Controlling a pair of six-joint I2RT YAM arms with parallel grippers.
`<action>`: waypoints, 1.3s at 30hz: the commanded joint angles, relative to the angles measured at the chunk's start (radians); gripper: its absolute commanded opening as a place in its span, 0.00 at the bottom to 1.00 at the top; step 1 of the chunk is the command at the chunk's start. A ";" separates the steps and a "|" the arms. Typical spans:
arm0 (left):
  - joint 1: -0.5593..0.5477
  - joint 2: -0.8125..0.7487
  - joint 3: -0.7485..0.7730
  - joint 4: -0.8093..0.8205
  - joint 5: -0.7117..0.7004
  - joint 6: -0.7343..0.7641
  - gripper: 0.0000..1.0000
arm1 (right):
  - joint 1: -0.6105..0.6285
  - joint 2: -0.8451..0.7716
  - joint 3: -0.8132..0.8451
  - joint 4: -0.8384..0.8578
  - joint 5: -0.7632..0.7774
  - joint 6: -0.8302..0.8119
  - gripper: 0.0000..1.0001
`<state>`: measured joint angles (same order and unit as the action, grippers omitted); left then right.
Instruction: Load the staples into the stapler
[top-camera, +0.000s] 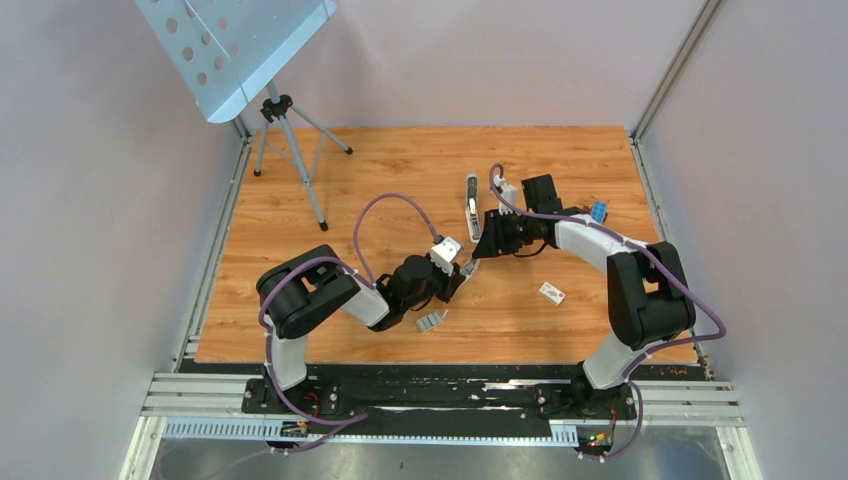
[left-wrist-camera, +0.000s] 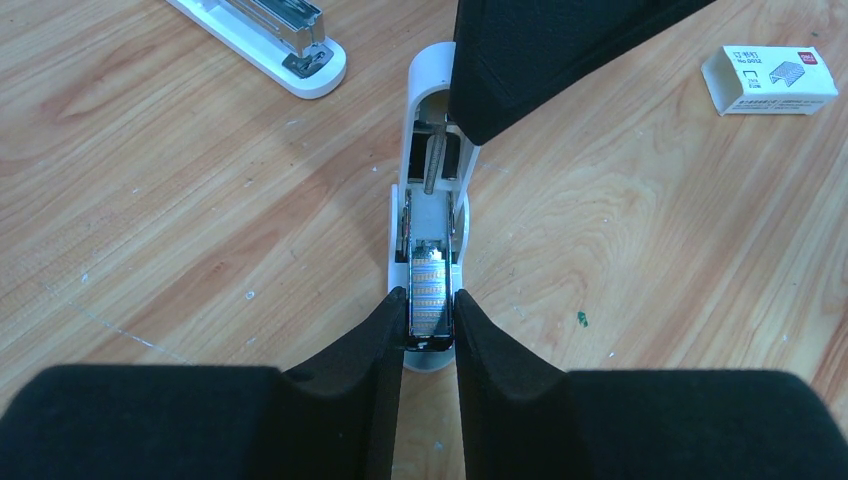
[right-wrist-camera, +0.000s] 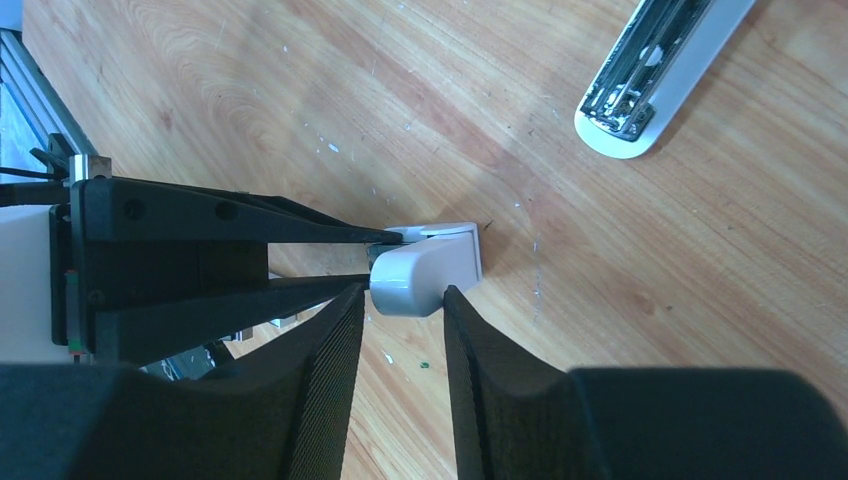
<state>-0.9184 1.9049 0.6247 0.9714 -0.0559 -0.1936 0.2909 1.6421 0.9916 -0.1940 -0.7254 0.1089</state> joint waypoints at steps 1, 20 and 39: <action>0.004 0.031 -0.005 -0.032 0.001 -0.004 0.27 | 0.020 -0.030 -0.015 -0.031 -0.017 0.006 0.40; 0.004 0.019 -0.008 -0.040 -0.005 -0.009 0.27 | 0.030 -0.044 -0.038 0.002 -0.075 0.064 0.38; 0.004 -0.026 -0.024 -0.052 0.003 -0.022 0.27 | 0.030 -0.004 -0.041 0.007 -0.061 0.130 0.34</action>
<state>-0.9184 1.9015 0.6224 0.9688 -0.0559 -0.2012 0.3061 1.6249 0.9653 -0.1802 -0.7856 0.2146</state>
